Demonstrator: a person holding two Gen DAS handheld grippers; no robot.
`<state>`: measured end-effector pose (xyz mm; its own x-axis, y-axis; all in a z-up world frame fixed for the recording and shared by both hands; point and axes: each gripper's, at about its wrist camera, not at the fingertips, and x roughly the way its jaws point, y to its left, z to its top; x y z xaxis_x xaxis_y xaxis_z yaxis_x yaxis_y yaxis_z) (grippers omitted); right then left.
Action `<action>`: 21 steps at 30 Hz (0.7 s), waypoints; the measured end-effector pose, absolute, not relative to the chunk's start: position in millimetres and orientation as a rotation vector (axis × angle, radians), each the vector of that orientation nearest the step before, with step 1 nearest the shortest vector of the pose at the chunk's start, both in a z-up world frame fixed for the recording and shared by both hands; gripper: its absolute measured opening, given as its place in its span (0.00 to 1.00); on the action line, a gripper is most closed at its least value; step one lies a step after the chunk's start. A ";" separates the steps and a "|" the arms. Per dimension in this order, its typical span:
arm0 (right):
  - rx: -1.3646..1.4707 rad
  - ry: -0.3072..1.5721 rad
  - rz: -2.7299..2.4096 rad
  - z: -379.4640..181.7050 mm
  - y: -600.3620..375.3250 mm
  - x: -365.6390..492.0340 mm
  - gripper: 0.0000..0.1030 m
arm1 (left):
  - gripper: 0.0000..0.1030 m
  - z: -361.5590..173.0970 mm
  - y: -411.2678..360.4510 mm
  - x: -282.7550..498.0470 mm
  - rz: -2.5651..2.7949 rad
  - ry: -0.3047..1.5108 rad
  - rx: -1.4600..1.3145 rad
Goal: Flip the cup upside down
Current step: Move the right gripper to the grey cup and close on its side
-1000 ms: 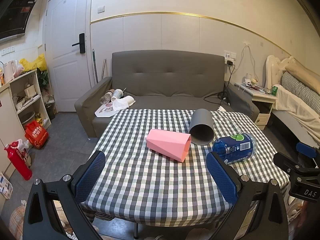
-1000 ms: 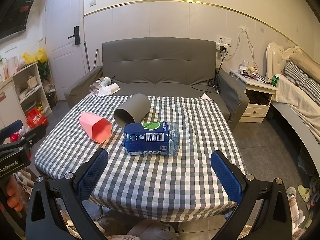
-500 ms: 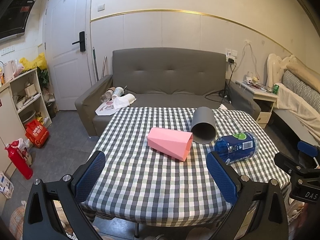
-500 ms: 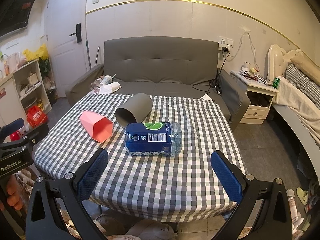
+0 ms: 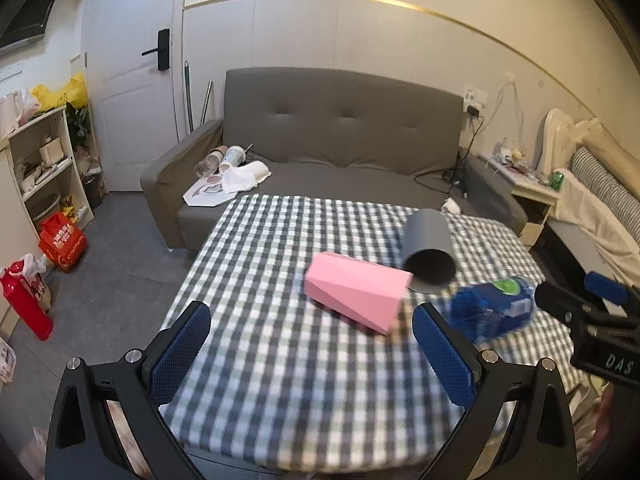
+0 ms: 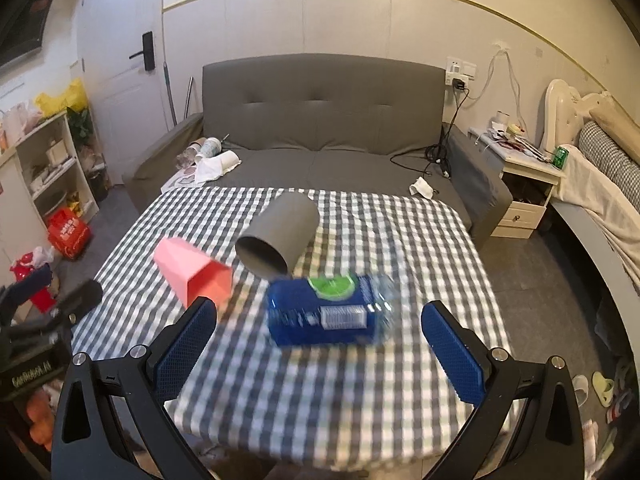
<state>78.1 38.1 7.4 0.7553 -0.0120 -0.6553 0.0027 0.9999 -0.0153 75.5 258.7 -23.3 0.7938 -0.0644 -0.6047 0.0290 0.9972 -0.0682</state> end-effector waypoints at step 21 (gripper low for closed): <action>0.017 1.003 -0.078 -58.1 81.2 275.6 0.88 | 1.00 -60.7 292.5 173.7 -0.028 0.818 -0.120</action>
<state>275.6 81.2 -58.1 0.5349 -0.0580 -0.8429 0.0736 0.9970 -0.0220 173.7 292.5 -60.7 0.6837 -0.0712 -0.7263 -0.0212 0.9929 -0.1174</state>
